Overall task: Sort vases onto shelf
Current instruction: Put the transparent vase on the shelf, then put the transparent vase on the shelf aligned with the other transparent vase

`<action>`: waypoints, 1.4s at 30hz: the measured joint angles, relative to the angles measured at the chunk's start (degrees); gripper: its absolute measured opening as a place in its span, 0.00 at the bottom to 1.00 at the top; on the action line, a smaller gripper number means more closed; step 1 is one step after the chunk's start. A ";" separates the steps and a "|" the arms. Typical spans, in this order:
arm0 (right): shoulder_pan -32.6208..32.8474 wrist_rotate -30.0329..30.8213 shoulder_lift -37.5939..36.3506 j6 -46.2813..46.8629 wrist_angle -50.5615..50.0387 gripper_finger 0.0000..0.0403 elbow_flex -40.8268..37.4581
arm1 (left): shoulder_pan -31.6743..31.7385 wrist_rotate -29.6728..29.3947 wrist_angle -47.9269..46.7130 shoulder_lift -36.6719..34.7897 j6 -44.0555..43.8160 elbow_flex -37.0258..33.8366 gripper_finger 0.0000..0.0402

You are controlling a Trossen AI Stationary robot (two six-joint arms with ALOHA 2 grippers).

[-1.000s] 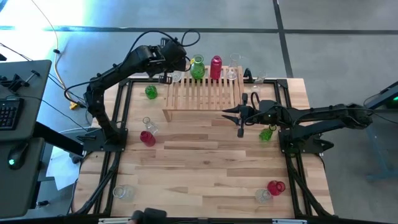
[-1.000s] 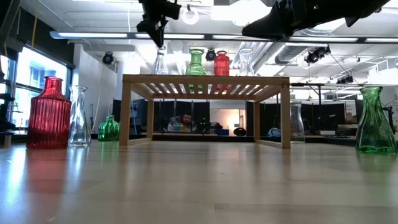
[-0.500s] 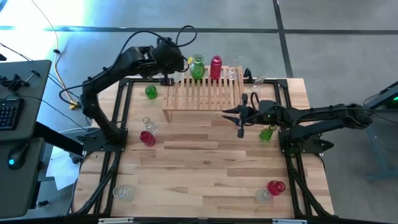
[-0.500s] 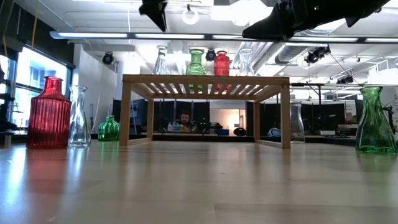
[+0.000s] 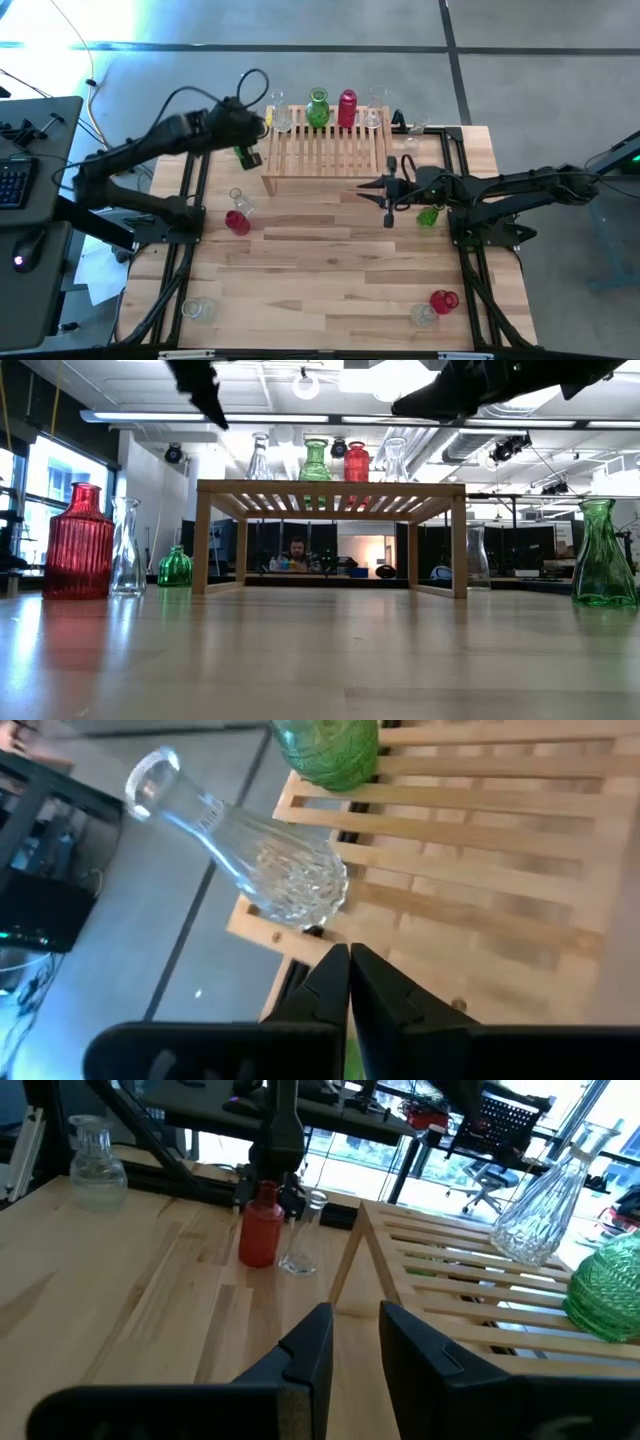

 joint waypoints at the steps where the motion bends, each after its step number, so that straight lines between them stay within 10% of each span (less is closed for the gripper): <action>1: 0.00 0.02 0.02 -0.04 0.34 0.17 0.00 | 0.41 0.51 4.42 -1.54 -0.02 -3.92 0.00; 13: 0.00 0.02 0.02 0.70 1.12 0.17 0.00 | 10.16 7.48 34.53 -0.43 -4.49 -22.89 0.00; 30: 0.00 0.02 0.01 1.68 0.73 0.17 0.00 | 12.82 8.86 41.97 6.41 -2.91 -22.90 0.00; 42: 0.00 0.04 0.02 0.61 -1.39 0.17 0.00 | 10.77 16.64 47.77 -1.71 -8.66 -28.77 0.00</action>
